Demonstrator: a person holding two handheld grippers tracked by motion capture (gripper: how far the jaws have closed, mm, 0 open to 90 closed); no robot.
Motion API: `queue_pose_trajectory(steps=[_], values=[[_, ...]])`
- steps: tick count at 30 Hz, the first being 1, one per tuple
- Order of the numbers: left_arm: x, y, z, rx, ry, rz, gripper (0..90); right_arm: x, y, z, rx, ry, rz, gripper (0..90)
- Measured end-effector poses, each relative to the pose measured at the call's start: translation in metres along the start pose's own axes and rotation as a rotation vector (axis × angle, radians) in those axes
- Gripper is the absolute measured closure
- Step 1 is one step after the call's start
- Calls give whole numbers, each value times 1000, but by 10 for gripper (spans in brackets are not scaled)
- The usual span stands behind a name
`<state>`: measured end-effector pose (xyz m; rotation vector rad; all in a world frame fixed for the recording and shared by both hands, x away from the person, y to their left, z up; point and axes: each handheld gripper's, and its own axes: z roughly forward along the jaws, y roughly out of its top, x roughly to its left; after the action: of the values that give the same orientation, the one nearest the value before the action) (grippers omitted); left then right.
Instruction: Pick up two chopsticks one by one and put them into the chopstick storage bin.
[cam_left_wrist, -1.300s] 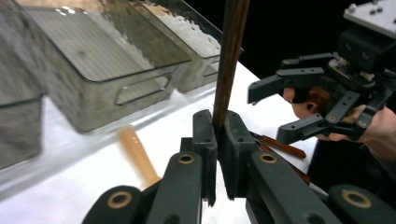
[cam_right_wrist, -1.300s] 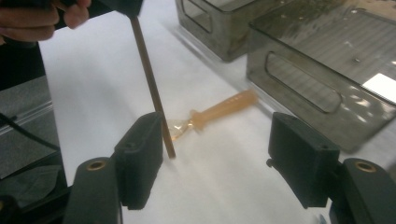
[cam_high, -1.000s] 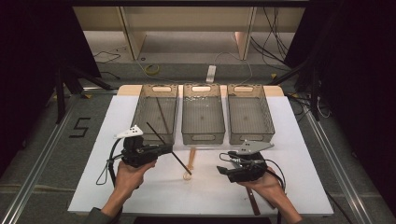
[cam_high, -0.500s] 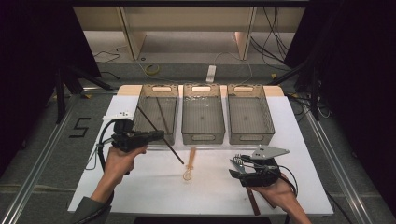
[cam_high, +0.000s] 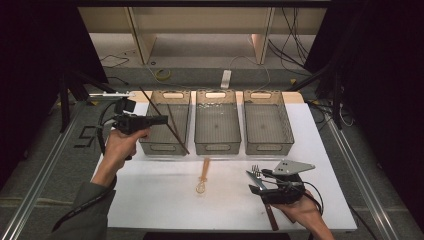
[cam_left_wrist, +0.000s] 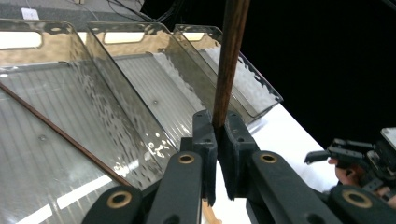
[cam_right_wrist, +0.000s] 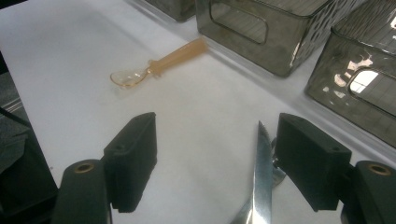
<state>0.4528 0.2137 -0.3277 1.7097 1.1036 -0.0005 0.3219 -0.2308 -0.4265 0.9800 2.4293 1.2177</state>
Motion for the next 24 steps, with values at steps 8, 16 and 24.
queue_pose_trajectory(steps=[8, 16, 24], values=[[17, 23, 2, 9, 59, -25, 848, 1, 0, -2, -5, 2, 1, 302], [29, 33, 17, 30, 122, -42, 848, 1, -1, -2, -8, 2, 6, 294], [34, 35, 28, 54, 135, -54, 848, 3, 0, -2, -12, 8, 5, 292]])
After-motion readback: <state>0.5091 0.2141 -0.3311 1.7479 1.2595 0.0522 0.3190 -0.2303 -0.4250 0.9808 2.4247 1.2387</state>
